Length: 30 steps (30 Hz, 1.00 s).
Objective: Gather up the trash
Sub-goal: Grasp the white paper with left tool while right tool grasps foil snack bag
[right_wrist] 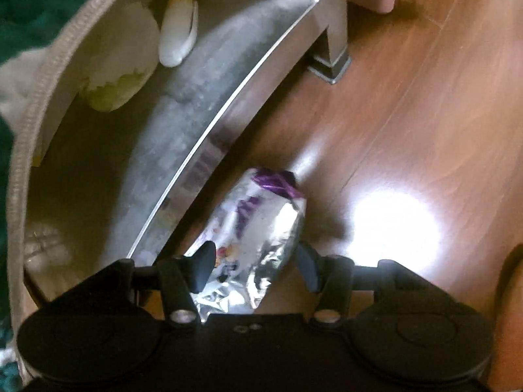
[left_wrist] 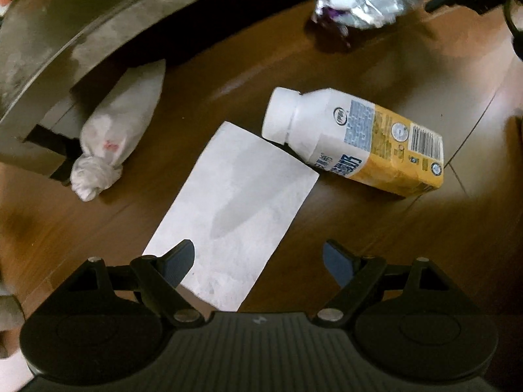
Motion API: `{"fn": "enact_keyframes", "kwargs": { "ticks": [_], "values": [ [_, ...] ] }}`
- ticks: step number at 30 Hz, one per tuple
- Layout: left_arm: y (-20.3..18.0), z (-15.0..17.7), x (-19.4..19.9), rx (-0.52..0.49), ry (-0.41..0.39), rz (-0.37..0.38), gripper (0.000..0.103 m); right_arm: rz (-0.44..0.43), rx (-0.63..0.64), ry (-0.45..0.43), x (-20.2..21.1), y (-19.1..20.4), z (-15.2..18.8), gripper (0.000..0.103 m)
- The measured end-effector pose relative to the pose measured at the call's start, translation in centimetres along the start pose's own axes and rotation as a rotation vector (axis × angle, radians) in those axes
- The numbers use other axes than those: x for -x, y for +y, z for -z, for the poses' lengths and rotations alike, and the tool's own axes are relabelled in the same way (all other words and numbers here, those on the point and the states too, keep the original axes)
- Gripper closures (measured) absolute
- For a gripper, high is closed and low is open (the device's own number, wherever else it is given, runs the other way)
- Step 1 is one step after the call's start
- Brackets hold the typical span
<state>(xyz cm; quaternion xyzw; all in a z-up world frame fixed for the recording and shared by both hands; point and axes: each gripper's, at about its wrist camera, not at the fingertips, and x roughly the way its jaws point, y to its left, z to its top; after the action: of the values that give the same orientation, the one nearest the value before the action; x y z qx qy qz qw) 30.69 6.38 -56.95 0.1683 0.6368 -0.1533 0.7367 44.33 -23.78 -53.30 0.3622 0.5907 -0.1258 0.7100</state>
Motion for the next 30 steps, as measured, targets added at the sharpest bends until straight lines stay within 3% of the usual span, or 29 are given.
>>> {"fn": "enact_keyframes", "kwargs": {
  "ticks": [3,5,10,12,14,18,19,20,21,24,30],
  "values": [
    [-0.3,-0.4,-0.6,-0.005,0.000,0.004,0.022,0.000,0.017,0.004,-0.8,0.6,0.0,0.048],
    [-0.2,-0.7,-1.0,0.007,0.013,0.014,0.040,-0.016,0.013,0.001,-1.1,0.6,-0.4,0.049],
    [0.0,-1.3,-1.3,0.031,0.002,0.023,0.042,-0.039,0.031,0.007,-1.8,1.5,-0.4,0.049],
    [0.6,-1.5,-1.3,0.048,-0.006,0.021,0.049,-0.029,0.056,-0.015,-1.7,2.0,-0.4,0.049],
    [1.1,-1.8,-1.2,0.085,-0.010,0.015,0.065,-0.022,0.069,-0.030,-1.5,2.4,-0.4,0.050],
    [3.0,-2.0,-1.2,0.177,-0.010,0.027,0.088,-0.016,0.112,-0.024,-1.5,3.2,-0.3,0.052],
    [3.4,-2.0,-1.3,0.199,-0.007,0.026,0.095,-0.011,0.125,-0.027,-1.3,3.3,-0.1,0.058],
    [3.9,-2.1,-1.4,0.225,-0.002,0.030,0.097,-0.008,0.137,-0.026,-1.2,3.5,-0.2,0.079],
    [4.3,-2.1,-1.4,0.255,0.001,0.040,0.097,-0.004,0.142,-0.022,-1.3,3.5,0.4,0.090],
    [5.0,-2.4,-1.5,0.308,0.011,0.039,0.098,-0.018,0.164,-0.023,-1.2,4.2,1.0,0.098],
    [5.1,-1.9,-0.1,0.365,0.011,0.061,0.099,-0.007,0.305,-0.050,1.2,5.6,2.4,0.101]
  ]
}}
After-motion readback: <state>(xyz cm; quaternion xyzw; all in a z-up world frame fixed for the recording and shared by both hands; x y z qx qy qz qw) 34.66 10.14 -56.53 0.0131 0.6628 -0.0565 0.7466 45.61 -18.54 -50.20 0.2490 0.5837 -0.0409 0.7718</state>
